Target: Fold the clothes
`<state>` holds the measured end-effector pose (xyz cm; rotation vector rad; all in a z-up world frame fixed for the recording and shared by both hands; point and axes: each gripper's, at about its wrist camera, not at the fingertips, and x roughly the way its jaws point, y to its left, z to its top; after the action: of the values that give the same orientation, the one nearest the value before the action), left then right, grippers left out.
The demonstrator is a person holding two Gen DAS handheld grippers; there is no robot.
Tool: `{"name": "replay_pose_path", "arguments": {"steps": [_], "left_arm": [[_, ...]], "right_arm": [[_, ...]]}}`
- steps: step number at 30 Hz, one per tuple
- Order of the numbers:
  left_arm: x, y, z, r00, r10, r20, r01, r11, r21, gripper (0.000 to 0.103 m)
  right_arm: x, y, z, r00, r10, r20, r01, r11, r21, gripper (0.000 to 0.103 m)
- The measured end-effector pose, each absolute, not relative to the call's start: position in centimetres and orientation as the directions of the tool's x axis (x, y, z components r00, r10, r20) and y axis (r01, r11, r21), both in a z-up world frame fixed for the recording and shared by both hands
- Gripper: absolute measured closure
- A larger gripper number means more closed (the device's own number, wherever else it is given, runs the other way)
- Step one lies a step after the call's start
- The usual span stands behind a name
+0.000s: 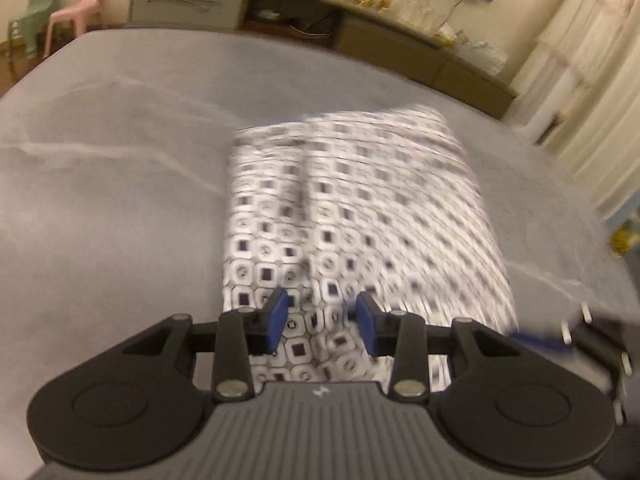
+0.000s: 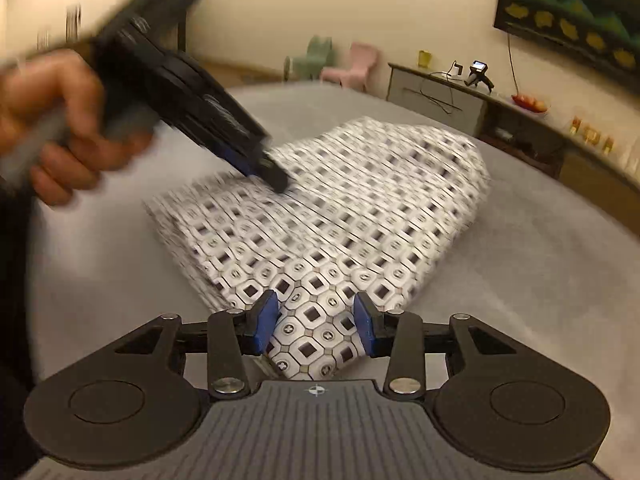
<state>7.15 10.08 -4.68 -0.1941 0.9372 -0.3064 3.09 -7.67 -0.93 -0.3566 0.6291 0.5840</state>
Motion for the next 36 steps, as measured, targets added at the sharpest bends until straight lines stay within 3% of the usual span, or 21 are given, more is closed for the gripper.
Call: {"name": "replay_pose_path", "arguments": {"steps": [3, 6, 8, 11, 14, 15, 17, 19, 22, 25, 29, 32, 34, 36], "left_arm": [[5.8, 6.4, -4.6, 0.470, -0.487, -0.737, 0.342, 0.869, -0.356, 0.066], [5.2, 6.1, -3.8, 0.542, -0.482, -0.688, 0.376, 0.872, -0.314, 0.068], [5.7, 8.3, -4.0, 0.568, -0.489, -0.662, 0.336, 0.872, -0.356, 0.068], [7.4, 11.6, -4.3, 0.578, -0.465, -0.670, 0.258, 0.884, -0.390, 0.068], [9.3, 13.9, -4.4, 0.592, -0.389, -0.706, 0.219, 0.921, -0.324, 0.068], [10.0, 14.8, -4.6, 0.591, -0.360, -0.722, 0.201, 0.932, -0.301, 0.070], [11.2, 16.3, -4.9, 0.572, -0.363, -0.736, 0.191, 0.931, -0.311, 0.087], [11.7, 17.3, -4.8, 0.557, -0.372, -0.742, 0.185, 0.927, -0.325, 0.093], [11.4, 17.2, -4.3, 0.550, -0.396, -0.735, 0.181, 0.916, -0.358, 0.093], [10.8, 15.1, -4.0, 0.540, -0.401, -0.740, 0.241, 0.916, -0.320, 0.079], [9.8, 14.8, -3.9, 0.538, -0.395, -0.745, 0.254, 0.918, -0.303, 0.076], [9.1, 16.5, -3.0, 0.567, -0.454, -0.687, 0.241, 0.889, -0.389, 0.074], [9.1, 17.5, -2.6, 0.592, -0.468, -0.656, 0.231, 0.878, -0.418, 0.073], [9.6, 17.8, -3.3, 0.584, -0.443, -0.680, 0.203, 0.891, -0.406, 0.073]], "right_arm": [[6.3, -10.8, -0.7, 0.741, 0.183, -0.646, -0.454, 0.846, -0.281, 0.053], [9.6, -14.5, -0.5, 0.772, -0.036, -0.635, -0.267, 0.888, -0.375, 0.057], [8.4, -15.1, 1.9, 0.807, -0.017, -0.591, -0.225, 0.916, -0.333, 0.057], [4.7, -11.3, 4.1, 0.793, 0.195, -0.577, -0.386, 0.894, -0.228, 0.057], [3.4, -6.6, 2.7, 0.711, 0.331, -0.620, -0.523, 0.839, -0.151, 0.057], [3.3, -5.2, 2.0, 0.691, 0.348, -0.634, -0.546, 0.826, -0.141, 0.060], [3.7, -3.7, 0.4, 0.687, 0.315, -0.655, -0.540, 0.824, -0.170, 0.060], [3.9, -4.8, -0.2, 0.688, 0.291, -0.665, -0.516, 0.840, -0.166, 0.060], [4.9, -7.4, 0.2, 0.692, 0.224, -0.686, -0.468, 0.863, -0.191, 0.060], [5.4, -10.3, 0.1, 0.709, 0.125, -0.694, -0.388, 0.891, -0.236, 0.059], [4.9, -12.7, 0.5, 0.723, -0.013, -0.691, -0.299, 0.895, -0.330, 0.059], [3.3, -9.9, 3.5, 0.778, 0.087, -0.622, -0.350, 0.882, -0.315, 0.059], [2.6, -5.9, 5.0, 0.792, 0.171, -0.586, -0.436, 0.830, -0.347, 0.052], [3.9, -2.7, 4.1, 0.788, 0.180, -0.589, -0.479, 0.780, -0.402, 0.047]]}}
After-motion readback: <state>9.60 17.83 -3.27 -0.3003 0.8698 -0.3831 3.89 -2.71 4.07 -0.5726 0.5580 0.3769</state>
